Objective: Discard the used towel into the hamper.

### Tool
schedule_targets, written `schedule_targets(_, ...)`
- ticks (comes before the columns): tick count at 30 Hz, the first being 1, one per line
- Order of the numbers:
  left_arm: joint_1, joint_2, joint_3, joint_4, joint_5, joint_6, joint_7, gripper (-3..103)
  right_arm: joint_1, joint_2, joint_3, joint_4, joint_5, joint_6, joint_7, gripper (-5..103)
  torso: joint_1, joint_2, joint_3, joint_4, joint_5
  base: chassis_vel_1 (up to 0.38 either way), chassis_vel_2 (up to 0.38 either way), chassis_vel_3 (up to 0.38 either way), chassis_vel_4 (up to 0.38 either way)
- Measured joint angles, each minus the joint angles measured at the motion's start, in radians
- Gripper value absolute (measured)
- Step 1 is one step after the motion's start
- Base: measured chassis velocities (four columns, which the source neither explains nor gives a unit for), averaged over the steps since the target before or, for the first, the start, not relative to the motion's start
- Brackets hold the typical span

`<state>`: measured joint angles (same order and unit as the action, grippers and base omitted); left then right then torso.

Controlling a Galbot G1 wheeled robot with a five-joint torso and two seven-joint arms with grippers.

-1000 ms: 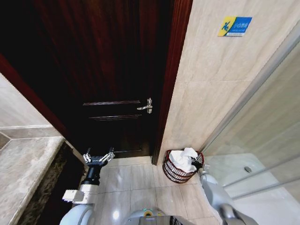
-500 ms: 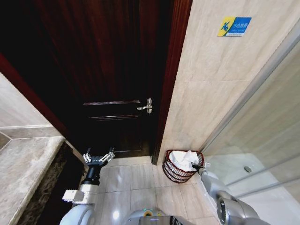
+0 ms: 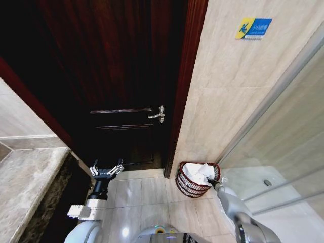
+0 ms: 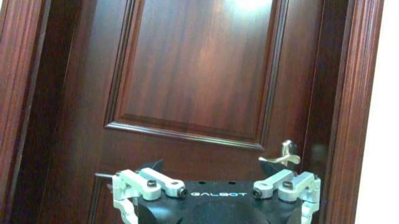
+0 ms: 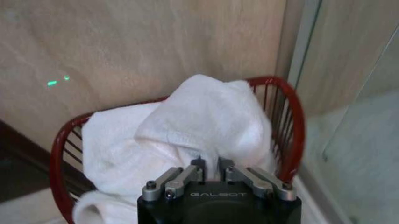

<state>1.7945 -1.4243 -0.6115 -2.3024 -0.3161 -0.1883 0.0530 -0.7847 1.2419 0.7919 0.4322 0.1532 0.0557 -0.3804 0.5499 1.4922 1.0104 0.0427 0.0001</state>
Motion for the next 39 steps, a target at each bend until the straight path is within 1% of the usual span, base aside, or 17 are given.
schedule_targets(1, 0.000, 0.000, 0.000, 0.000, 0.000, 0.000, 0.000, 100, -0.015, -0.010, 0.019, -0.006, -0.062, 0.046, -0.027, 27, 0.000, 0.000, 0.000, 0.0002, -0.0001, 0.000, 0.000, 0.000, 0.000)
schedule_targets(3, 0.000, 0.000, 0.000, 0.000, 0.000, 0.000, 0.000, 100, -0.023, -0.012, 0.021, -0.003, -0.070, 0.054, -0.034, 27, 0.000, 0.000, 0.000, 0.0002, -0.0002, 0.000, 0.000, 0.000, 0.000)
schedule_targets(5, 0.000, 0.000, 0.000, 0.000, 0.000, 0.000, 0.000, 100, -0.050, -0.011, 0.024, 0.020, -0.084, 0.093, -0.049, 37, 0.000, 0.000, 0.000, 0.0000, 0.0005, 0.000, 0.000, 0.000, 0.000)
schedule_targets(6, 0.000, 0.000, 0.000, 0.000, 0.000, 0.000, 0.000, 100, -0.050, -0.011, 0.024, 0.020, -0.084, 0.093, -0.049, 37, 0.000, 0.000, 0.000, 0.0000, 0.0005, 0.000, 0.000, 0.000, 0.000)
schedule_targets(9, 0.000, 0.000, 0.000, 0.000, 0.000, 0.000, 0.000, 100, -0.095, -0.020, 0.019, 0.074, -0.086, 0.118, -0.080, 54, 0.000, 0.000, 0.000, 0.0004, 0.0000, 0.000, 0.000, 0.000, 0.000)
schedule_targets(11, 0.000, 0.000, 0.000, 0.000, 0.000, 0.000, 0.000, 100, -0.100, -0.022, 0.019, 0.079, -0.086, 0.120, -0.082, 54, 0.000, 0.000, 0.000, 0.0002, 0.0000, 0.000, 0.000, 0.000, 0.000)
schedule_targets(12, 0.000, 0.000, 0.000, 0.000, 0.000, 0.000, 0.000, 100, -0.108, -0.024, 0.020, 0.081, -0.084, 0.132, -0.084, 60, 0.000, 0.000, 0.000, 0.0000, -0.0003, 0.000, 0.000, 0.000, 0.000)
schedule_targets(13, 0.000, 0.000, 0.000, 0.000, 0.000, 0.000, 0.000, 100, -0.116, -0.025, 0.026, 0.082, -0.075, 0.150, -0.084, 71, 0.000, 0.000, 0.000, 0.0000, -0.0003, 0.000, 0.000, 0.000, 0.000)
schedule_targets(15, 0.000, 0.000, 0.000, 0.000, 0.000, 0.000, 0.000, 100, -0.122, -0.025, 0.026, 0.086, -0.068, 0.157, -0.085, 71, 0.000, 0.000, 0.000, 0.0002, 0.0001, 0.000, 0.000, 0.000, 0.000)
schedule_targets(17, 0.000, 0.000, 0.000, 0.000, 0.000, 0.000, 0.000, 100, -0.141, -0.023, 0.026, 0.111, -0.054, 0.165, -0.092, 81, 0.000, 0.000, 0.000, 0.0002, -0.0001, 0.000, 0.000, 0.000, 0.000)
schedule_targets(18, 0.000, 0.000, 0.000, 0.000, 0.000, 0.000, 0.000, 100, -0.141, -0.023, 0.026, 0.111, -0.054, 0.165, -0.092, 81, 0.000, 0.000, 0.000, 0.0002, -0.0001, 0.000, 0.000, 0.000, 0.000)
schedule_targets(22, 0.000, 0.000, 0.000, 0.000, 0.000, 0.000, 0.000, 100, -0.211, -0.023, 0.000, 0.220, -0.012, 0.144, -0.118, 100, 0.000, 0.000, 0.000, 0.0000, -0.0002, 0.000, 0.000, 0.000, 0.000)
schedule_targets(25, 0.000, 0.000, 0.000, 0.000, 0.000, 0.000, 0.000, 100, -0.212, -0.021, -0.001, 0.215, -0.010, 0.144, -0.118, 100, 0.000, 0.000, 0.000, -0.0001, -0.0002, 0.000, 0.000, 0.000, 0.000)
schedule_targets(29, 0.000, 0.000, 0.000, 0.000, 0.000, 0.000, 0.000, 100, -0.159, -0.011, 0.003, 0.142, -0.003, 0.142, -0.129, 100, 0.000, 0.000, 0.000, -0.0002, -0.0001, 0.000, 0.000, 0.000, 0.000)
schedule_targets(31, 0.000, 0.000, 0.000, 0.000, 0.000, 0.000, 0.000, 100, -0.105, 0.007, -0.027, 0.127, 0.062, 0.137, -0.165, 100, 0.000, 0.000, 0.000, 0.0000, -0.0001, 0.000, 0.000, 0.000, 0.000)
schedule_targets(35, 0.000, 0.000, 0.000, 0.000, 0.000, 0.000, 0.000, 100, -0.012, 0.033, -0.051, 0.085, 0.109, 0.121, -0.172, 100, 0.000, 0.000, 0.000, 0.0005, -0.0003, 0.000, 0.000, 0.000, 0.000)
schedule_targets(39, 0.000, 0.000, 0.000, 0.000, 0.000, 0.000, 0.000, 100, 0.033, 0.048, -0.059, 0.063, 0.140, 0.111, -0.177, 100, 0.000, 0.000, 0.000, 0.0009, -0.0001, 0.000, 0.000, 0.000, 0.000)
